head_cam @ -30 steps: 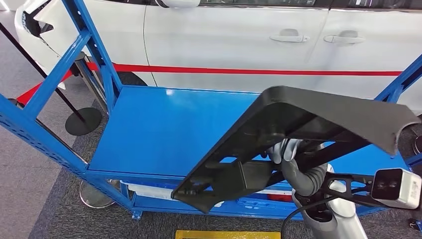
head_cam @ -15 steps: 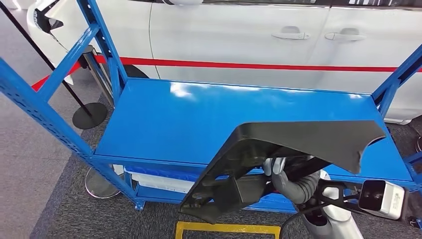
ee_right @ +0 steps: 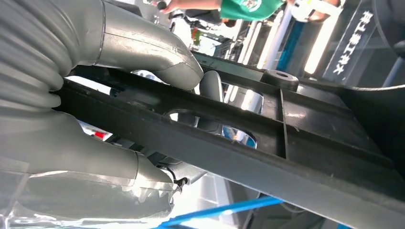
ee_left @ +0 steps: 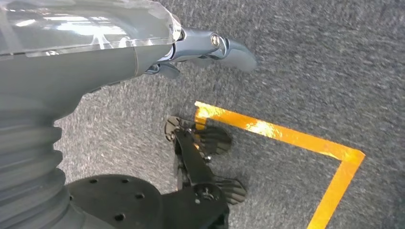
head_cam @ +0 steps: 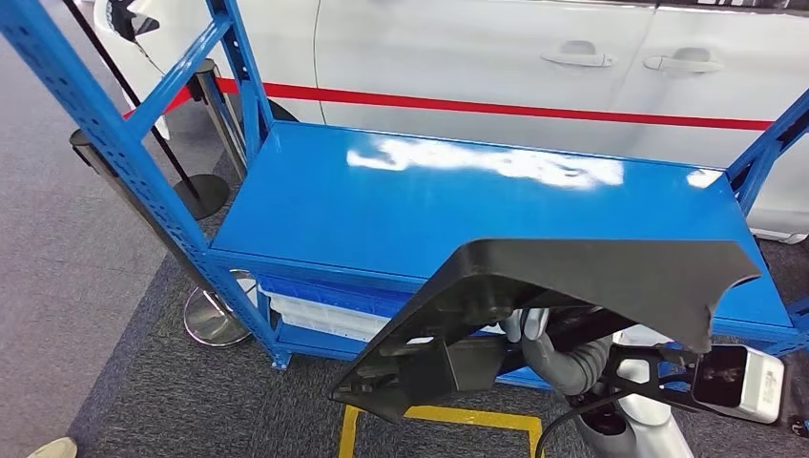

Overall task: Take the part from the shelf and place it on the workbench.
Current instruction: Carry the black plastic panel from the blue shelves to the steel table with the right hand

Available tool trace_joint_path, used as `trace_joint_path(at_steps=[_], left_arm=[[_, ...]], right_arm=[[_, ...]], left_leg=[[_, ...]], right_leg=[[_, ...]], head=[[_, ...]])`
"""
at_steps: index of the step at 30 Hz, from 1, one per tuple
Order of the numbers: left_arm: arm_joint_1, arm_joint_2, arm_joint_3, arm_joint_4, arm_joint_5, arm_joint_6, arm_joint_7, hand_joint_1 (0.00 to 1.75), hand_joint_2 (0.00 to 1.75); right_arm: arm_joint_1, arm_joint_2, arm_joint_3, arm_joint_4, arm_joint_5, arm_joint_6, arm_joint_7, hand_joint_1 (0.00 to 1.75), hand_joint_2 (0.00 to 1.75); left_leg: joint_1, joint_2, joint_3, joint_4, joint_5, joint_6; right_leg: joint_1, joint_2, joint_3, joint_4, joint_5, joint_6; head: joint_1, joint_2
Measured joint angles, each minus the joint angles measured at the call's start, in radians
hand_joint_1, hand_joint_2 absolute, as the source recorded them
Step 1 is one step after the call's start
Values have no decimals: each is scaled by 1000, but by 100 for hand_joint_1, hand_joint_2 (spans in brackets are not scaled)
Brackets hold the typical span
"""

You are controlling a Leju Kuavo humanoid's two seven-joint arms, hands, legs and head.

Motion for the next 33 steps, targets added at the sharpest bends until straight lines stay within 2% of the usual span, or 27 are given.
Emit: trace_joint_path(at_steps=[1,2,3,5,6,7,8,10,12,13,14,16,17,18,19,20,21,22,23,24,25,27,28,29,31,32,33], left_arm=[[1,0,0,0,0,1,1,0,175],[1,0,0,0,-1,2,3,0,175],[1,0,0,0,-1,2,4,0,175],[1,1,0,0,-1,3,5,0,175],[1,1,0,0,-1,3,5,0,175],[1,1,0,0,-1,3,5,0,175],[1,1,0,0,-2,3,6,0,175],[1,1,0,0,-2,4,8,0,175],[2,1,0,0,-3,5,9,0,175],[2,1,0,0,-4,6,9,0,175],[2,1,0,0,-6,6,9,0,175],[4,3,0,0,-10,5,8,0,175],[6,5,0,0,-11,5,6,0,175],[7,7,0,0,-11,5,4,0,175],[8,8,0,0,-10,4,1,0,175],[8,10,0,0,-9,4,-2,0,175],[9,11,0,0,-8,4,-4,0,175],[8,12,0,0,-8,3,-6,0,175],[8,14,0,0,-7,3,-6,0,175],[8,16,0,0,-6,3,-7,0,175],[7,19,0,0,-5,3,-7,0,175],[4,23,0,-1,-5,3,-9,0,175],[3,25,-1,-1,-5,2,-10,0,175],[3,26,-1,-1,-5,2,-11,0,175],[5,27,-1,-1,-5,2,-12,0,175],[6,27,-1,-1,-4,2,-12,0,175],[6,27,0,0,-4,2,-11,0,175]], right_arm=[[1,0,0,-3,-1,0,0,157,175],[2,0,0,-6,-1,0,0,157,175],[3,0,0,-9,-2,0,-1,157,175],[4,0,0,-13,-3,-1,-1,157,175],[5,0,0,-14,-3,-1,-1,157,175],[6,0,0,-15,-3,-1,-1,157,175],[7,0,0,-15,-3,0,-1,157,175],[7,0,0,-16,-4,0,-2,157,175],[7,0,-2,-19,-4,-1,-3,157,175],[9,0,-4,-21,-3,-2,-5,157,175],[12,0,-6,-23,-1,-3,-9,157,175],[23,0,-12,-27,2,-4,-19,157,175],[29,0,-15,-29,3,-2,-25,157,175],[35,0,-17,-31,3,1,-30,157,175],[40,0,-20,-33,3,4,-35,157,175],[45,1,-22,-34,3,8,-38,157,175],[49,1,-23,-35,3,12,-40,157,175],[53,1,-24,-35,3,14,-41,157,175],[55,1,-24,-35,3,16,-41,157,175],[57,1,-24,-35,3,16,-41,157,175],[58,1,-25,-35,3,16,-41,157,175],[59,1,-26,-39,3,16,-41,157,175],[59,1,-27,-42,3,17,-41,157,175],[60,1,-29,-44,3,17,-41,157,175],[61,0,-31,-46,1,19,-41,157,175],[62,0,-33,-47,1,20,-41,157,175],[63,0,-34,-47,0,22,-41,157,175]], left_leg=[[2,2,-5,-2,9,8],[4,5,-14,-5,21,16],[6,7,-25,-7,33,22],[6,9,-53,-5,55,27],[6,9,-67,-4,65,26],[5,9,-81,-3,74,25],[6,9,-94,-1,83,23],[6,8,-114,1,99,18],[4,5,-126,1,115,8],[4,5,-128,0,123,2],[4,4,-130,-3,132,-5],[4,4,-135,-6,140,-17],[4,4,-145,7,120,-21],[3,3,-158,39,82,-24],[4,4,-176,91,30,-25],[4,4,-192,157,-20,-27],[5,4,-203,221,-52,-28],[5,4,-205,267,-58,-29],[5,4,-193,284,-42,-29],[5,4,-163,264,-13,-28],[4,4,-118,215,12,-25],[1,3,-15,74,9,-16],[-2,3,16,24,-5,-11],[-5,2,29,-4,-16,-6],[-5,4,18,-13,-2,6],[-4,6,10,-15,10,13],[-2,9,-1,-18,23,20]], right_leg=[[-2,3,-6,6,-10,6],[-4,7,-15,27,-38,13],[-7,11,-29,65,-81,19],[-11,15,-59,185,-174,30],[-13,16,-67,238,-195,34],[-15,16,-63,268,-193,36],[-16,16,-43,262,-172,36],[-16,17,48,152,-120,30],[-10,20,144,10,-115,19],[-6,21,168,-32,-122,13],[-3,21,174,-51,-125,8],[-5,18,161,-59,-107,-6],[-6,16,152,-62,-95,-16],[-8,13,140,-66,-82,-24],[-8,12,127,-65,-71,-30],[-6,11,111,-62,-60,-35],[-3,11,96,-59,-50,-36],[-1,10,79,-54,-41,-37],[1,10,61,-47,-32,-36],[2,10,43,-40,-24,-35],[3,10,26,-31,-17,-32],[5,10,0,-12,-5,-25],[5,9,-7,-7,1,-19],[5,9,-10,-5,9,-13],[1,10,-14,-5,19,0],[0,13,-20,4,3,6],[-2,16,-30,29,-32,13]], head=[[0,0],[1,0],[2,0],[4,0],[4,0],[4,0],[4,0],[4,0],[3,0],[3,0],[3,0],[4,0],[3,0],[2,0],[0,0],[0,0],[-1,0],[-1,0],[-1,0],[-1,0],[-1,0],[-1,0],[0,0],[-1,0],[-1,0],[-1,0],[0,0]])
